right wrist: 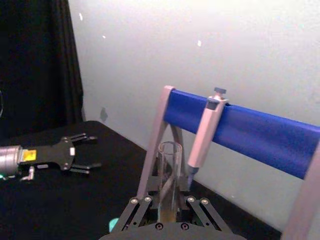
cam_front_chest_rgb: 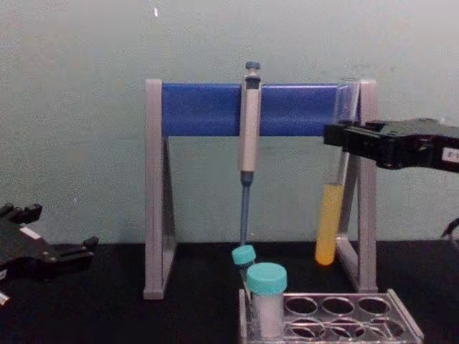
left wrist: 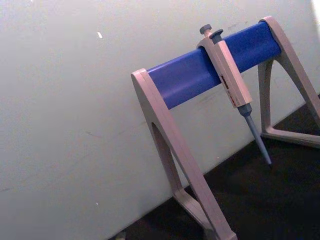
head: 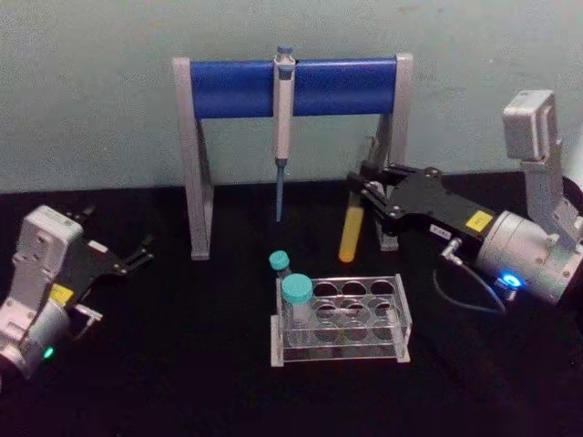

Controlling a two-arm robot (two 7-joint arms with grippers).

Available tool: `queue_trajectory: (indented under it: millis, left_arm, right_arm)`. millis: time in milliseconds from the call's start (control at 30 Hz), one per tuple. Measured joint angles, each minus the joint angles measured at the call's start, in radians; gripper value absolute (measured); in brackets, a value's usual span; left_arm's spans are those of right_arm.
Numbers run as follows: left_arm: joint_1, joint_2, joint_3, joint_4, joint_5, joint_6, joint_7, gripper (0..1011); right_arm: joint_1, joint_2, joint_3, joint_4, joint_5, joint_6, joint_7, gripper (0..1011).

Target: Pick up the test tube from the test tube rack, shake it, then place it back into the test tube rack.

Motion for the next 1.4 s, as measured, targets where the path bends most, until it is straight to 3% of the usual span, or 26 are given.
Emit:
queue_trajectory:
  millis: [367, 600, 800, 933, 1167, 1400]
  left_arm:
    - [0.0, 0.0, 0.0, 0.0, 0.0, 0.0, 0.0, 1001]
    - [0.0, 0.0, 0.0, 0.0, 0.0, 0.0, 0.0, 1001]
    - [0.0, 0.0, 0.0, 0.0, 0.0, 0.0, 0.0, 1001]
    - [0.0, 0.0, 0.0, 0.0, 0.0, 0.0, 0.0, 1001]
    - [0.0, 0.0, 0.0, 0.0, 0.0, 0.0, 0.0, 1001]
    - [0.0, 0.0, 0.0, 0.0, 0.0, 0.0, 0.0, 1001]
  right_arm:
    - [-0.086, 0.067, 0.051, -0.074, 0.009, 0.018, -0.017, 229]
    - [-0.122, 0.081, 0.049, -0.111, 0.029, 0.019, 0.008, 229]
    - [-0.1, 0.06, 0.017, -0.103, 0.034, 0.015, 0.026, 229]
    - [-0.056, 0.03, -0.006, -0.062, 0.032, 0.014, 0.027, 229]
    - [-0.007, 0.002, -0.015, -0.011, 0.023, 0.012, 0.016, 229]
    - [0.003, 0.001, -0.012, 0.0, 0.019, 0.013, 0.005, 229]
